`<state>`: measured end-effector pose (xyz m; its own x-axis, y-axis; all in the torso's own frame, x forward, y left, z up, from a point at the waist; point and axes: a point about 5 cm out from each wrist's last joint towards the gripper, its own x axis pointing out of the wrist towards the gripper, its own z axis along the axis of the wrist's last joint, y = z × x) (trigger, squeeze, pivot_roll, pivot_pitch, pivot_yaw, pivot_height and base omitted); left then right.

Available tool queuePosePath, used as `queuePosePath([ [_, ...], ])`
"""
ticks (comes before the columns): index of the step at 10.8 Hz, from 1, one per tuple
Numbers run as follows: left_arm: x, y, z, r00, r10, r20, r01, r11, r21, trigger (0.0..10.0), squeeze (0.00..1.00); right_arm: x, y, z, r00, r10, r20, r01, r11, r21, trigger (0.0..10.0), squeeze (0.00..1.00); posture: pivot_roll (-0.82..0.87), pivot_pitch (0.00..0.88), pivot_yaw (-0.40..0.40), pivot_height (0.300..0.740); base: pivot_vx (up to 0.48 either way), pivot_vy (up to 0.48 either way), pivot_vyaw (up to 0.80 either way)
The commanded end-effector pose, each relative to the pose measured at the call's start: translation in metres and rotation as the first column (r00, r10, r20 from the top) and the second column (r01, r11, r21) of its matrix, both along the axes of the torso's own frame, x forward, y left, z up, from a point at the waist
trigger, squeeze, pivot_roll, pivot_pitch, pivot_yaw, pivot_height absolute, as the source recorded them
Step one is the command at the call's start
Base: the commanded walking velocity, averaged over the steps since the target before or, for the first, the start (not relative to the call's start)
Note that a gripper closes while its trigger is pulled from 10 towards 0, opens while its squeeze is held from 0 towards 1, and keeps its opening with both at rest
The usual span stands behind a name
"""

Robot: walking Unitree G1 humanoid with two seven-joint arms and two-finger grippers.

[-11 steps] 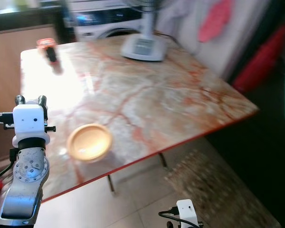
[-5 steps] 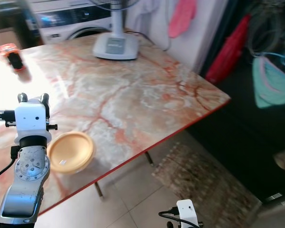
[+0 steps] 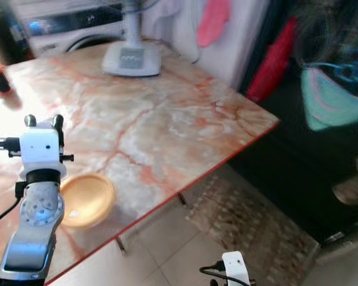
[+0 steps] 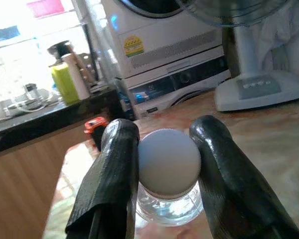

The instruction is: Restocking fridge

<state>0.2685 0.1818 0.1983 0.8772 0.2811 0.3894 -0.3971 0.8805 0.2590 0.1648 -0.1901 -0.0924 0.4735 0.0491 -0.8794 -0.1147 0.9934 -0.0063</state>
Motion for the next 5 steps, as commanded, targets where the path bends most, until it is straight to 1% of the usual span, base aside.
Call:
queuePosePath([
  [1, -0.0016, -0.0004, 0.0035, 1.000, 0.000, 0.025, 0.000, 1.000, 0.011, 10.0, 0.00, -0.0004, -0.0012, 0.0001, 1.000, -0.014, 0.008, 0.014, 1.000, 0.005, 10.0, 0.00, 0.10, 0.038, -0.053, 0.740, 0.000, 0.000, 0.00],
  [5, -0.0019, -0.0007, 0.0041, 1.000, 0.000, 0.029, 0.000, 1.000, 0.010, 10.0, 0.00, -0.0005, -0.0007, 0.0001, 1.000, -0.010, 0.010, 0.010, 1.000, 0.005, 10.0, 0.00, 0.10, 0.038, -0.052, 0.740, 0.000, 0.000, 0.00],
])
